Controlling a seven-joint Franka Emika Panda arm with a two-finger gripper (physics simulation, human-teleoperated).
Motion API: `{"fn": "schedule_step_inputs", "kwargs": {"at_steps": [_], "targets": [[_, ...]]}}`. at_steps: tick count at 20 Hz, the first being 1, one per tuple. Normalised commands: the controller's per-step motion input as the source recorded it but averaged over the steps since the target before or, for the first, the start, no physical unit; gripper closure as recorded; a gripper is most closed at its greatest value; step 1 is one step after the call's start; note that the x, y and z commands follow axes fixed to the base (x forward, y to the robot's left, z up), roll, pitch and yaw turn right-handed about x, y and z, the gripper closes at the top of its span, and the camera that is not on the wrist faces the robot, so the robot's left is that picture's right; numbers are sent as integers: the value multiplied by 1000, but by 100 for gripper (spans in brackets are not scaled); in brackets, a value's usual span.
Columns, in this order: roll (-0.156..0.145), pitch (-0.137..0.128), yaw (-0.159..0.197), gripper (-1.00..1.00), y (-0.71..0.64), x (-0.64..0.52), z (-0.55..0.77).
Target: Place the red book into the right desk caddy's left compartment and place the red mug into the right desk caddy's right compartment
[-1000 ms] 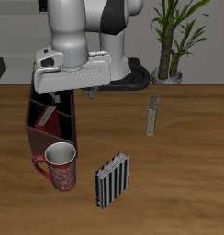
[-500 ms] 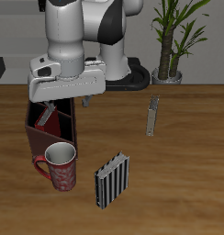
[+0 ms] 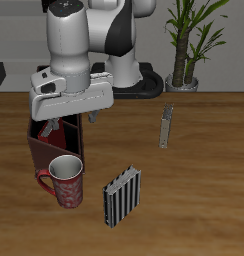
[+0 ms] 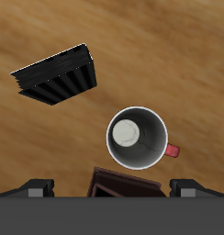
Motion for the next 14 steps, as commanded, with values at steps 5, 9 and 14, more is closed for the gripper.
{"fn": "schedule_step_inputs", "kwargs": {"at_steps": [5,9,14], "targets": [[-15,13,38,-100,10,155,-299],[-4,23,21,-100,48,75,-245],[0,16,16,-100,147,101,-232]]}}
